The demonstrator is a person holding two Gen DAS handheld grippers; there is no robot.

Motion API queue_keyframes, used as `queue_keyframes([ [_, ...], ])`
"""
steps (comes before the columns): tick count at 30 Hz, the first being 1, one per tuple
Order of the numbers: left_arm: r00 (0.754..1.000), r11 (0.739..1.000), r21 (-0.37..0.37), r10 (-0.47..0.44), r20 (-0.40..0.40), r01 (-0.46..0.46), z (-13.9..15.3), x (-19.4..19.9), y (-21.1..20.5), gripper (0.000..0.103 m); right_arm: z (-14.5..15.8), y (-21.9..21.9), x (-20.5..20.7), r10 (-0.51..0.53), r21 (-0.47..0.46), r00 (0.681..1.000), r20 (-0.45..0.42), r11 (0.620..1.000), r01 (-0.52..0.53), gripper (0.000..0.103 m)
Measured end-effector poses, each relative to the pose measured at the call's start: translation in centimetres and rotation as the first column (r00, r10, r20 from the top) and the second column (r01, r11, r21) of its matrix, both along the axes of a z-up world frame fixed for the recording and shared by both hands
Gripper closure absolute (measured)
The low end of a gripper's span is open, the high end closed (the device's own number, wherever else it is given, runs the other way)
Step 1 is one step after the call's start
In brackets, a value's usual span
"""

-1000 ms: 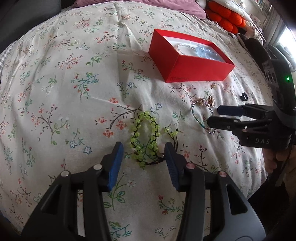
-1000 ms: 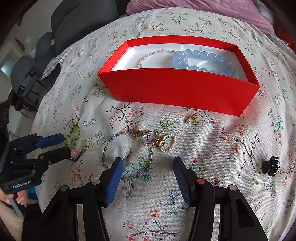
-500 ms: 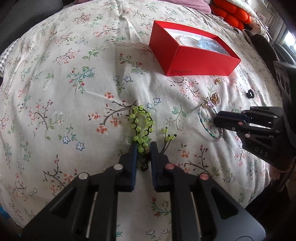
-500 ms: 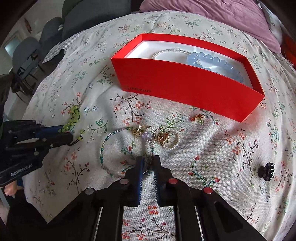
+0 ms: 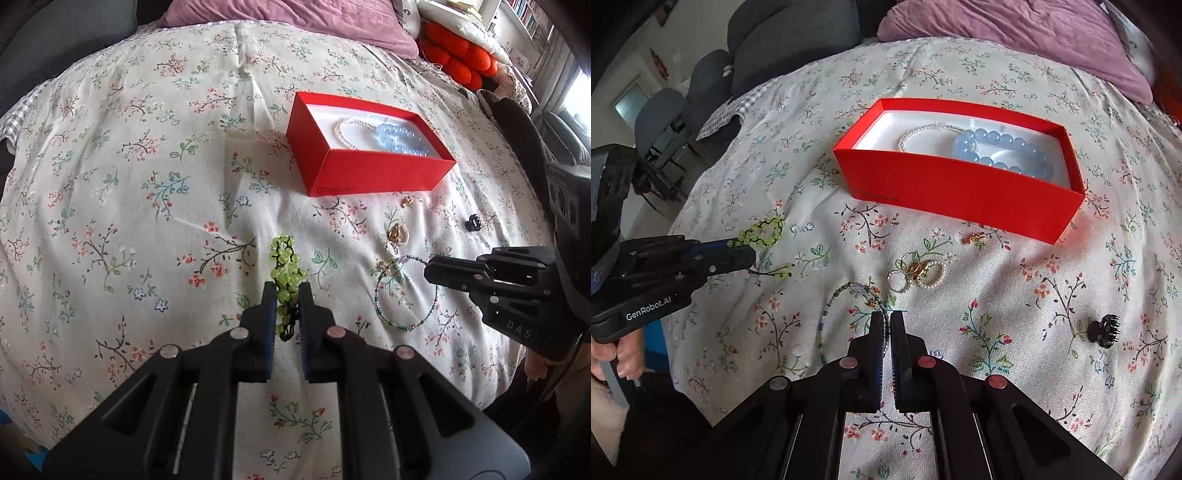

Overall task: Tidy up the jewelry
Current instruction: 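Carry both bracelets over the red box and lower them inside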

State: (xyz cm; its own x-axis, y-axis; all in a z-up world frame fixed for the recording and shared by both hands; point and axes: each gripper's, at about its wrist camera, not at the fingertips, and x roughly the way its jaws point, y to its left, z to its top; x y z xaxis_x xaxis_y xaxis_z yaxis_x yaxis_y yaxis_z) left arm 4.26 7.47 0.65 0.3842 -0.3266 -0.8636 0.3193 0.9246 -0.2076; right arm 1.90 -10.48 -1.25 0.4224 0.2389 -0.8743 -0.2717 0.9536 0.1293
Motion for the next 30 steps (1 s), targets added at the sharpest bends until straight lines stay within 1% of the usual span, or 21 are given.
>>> queue_keyframes([
  [7, 0.999, 0.999, -0.051, 0.018, 0.043, -0.016, 2.1, 0.6, -0.4, 0.091, 1.9, 0.4, -0.2, 0.008, 0.014, 0.999, 0.045, 1.000, -0.008, 0.099],
  [11, 0.998, 0.997, -0.074, 0.041, 0.053, -0.037, 3.1, 0.9, -0.3, 0.091, 3.0, 0.1, -0.1, 0.000, 0.026, 0.998, 0.062, 1.000, -0.002, 0.099],
  [14, 0.996, 0.995, -0.091, 0.051, 0.067, -0.045, 3.8, 1.2, -0.6, 0.091, 4.3, -0.4, 0.2, -0.017, 0.042, 0.996, 0.086, 0.999, 0.014, 0.099],
  [23, 0.993, 0.990, -0.123, 0.083, 0.084, -0.073, 5.2, 2.4, -1.9, 0.091, 7.9, -3.2, 1.2, -0.100, 0.101, 0.983, 0.151, 0.991, 0.086, 0.099],
  [27, 0.992, 0.985, -0.154, 0.092, 0.086, -0.078, 5.9, 3.3, -3.1, 0.091, 9.1, -4.6, 1.9, -0.149, 0.134, 0.974, 0.169, 0.983, 0.127, 0.099],
  [30, 0.992, 0.982, -0.178, 0.082, 0.093, -0.065, 6.2, 4.2, -4.7, 0.091, 9.9, -5.5, 2.8, -0.189, 0.160, 0.964, 0.188, 0.974, 0.159, 0.099],
])
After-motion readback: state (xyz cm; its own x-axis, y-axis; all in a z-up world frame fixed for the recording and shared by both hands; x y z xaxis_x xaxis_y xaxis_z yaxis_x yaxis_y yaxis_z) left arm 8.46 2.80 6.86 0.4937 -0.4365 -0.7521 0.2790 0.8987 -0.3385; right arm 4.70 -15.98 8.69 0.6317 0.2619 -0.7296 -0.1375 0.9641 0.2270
